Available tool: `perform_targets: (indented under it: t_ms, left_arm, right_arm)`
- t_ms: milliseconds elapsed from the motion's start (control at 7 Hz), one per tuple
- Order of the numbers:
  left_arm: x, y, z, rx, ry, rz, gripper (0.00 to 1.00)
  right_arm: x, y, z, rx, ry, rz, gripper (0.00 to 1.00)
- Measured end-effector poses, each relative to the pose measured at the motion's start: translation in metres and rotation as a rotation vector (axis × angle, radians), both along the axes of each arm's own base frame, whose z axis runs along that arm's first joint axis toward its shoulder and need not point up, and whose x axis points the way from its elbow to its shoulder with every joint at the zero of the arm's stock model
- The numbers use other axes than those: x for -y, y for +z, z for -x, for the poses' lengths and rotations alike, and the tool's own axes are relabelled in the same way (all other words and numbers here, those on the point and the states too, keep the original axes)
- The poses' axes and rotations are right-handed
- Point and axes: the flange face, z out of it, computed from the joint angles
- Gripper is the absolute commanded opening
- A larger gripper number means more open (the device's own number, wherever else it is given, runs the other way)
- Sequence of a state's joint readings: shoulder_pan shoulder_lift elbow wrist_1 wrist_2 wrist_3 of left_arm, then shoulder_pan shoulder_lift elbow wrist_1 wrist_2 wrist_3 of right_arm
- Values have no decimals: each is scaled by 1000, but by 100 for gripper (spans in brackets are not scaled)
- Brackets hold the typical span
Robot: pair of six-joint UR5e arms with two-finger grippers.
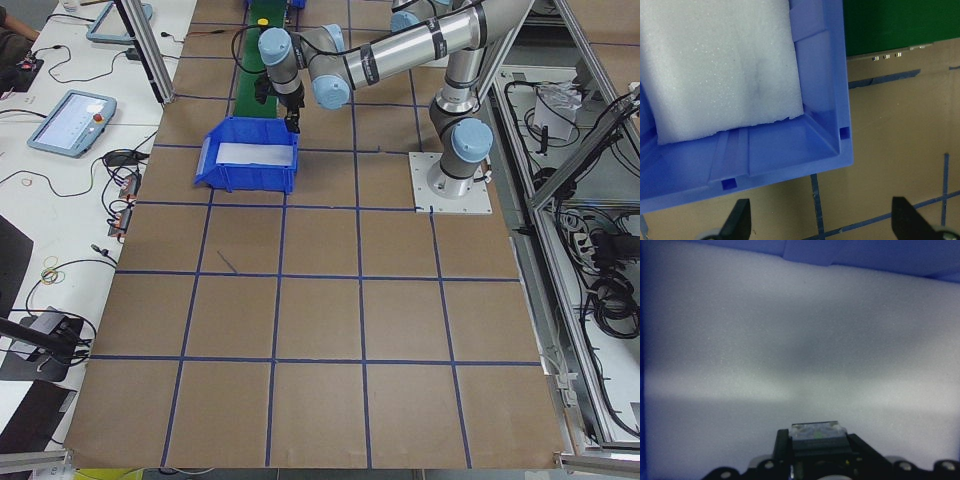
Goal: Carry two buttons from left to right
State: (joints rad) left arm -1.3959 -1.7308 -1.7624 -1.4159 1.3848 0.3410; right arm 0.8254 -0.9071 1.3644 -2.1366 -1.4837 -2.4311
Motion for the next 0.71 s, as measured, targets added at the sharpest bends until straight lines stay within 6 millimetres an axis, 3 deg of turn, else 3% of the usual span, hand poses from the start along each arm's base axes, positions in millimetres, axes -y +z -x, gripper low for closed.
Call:
perform_targets:
  t_ms: [143, 429, 714]
  left_arm:
    - [-1, -2, 0, -1, -1, -6, 100]
    - [-5, -11, 1, -6, 1, -30, 100]
    - [-6, -13, 1, -6, 2, -33, 100]
  right_arm:
    - [-2, -5, -1, 4, 0, -10, 21]
    - [-6, -15, -4, 18, -22, -27, 100]
    - [-7, -16, -5, 22, -32, -28, 100]
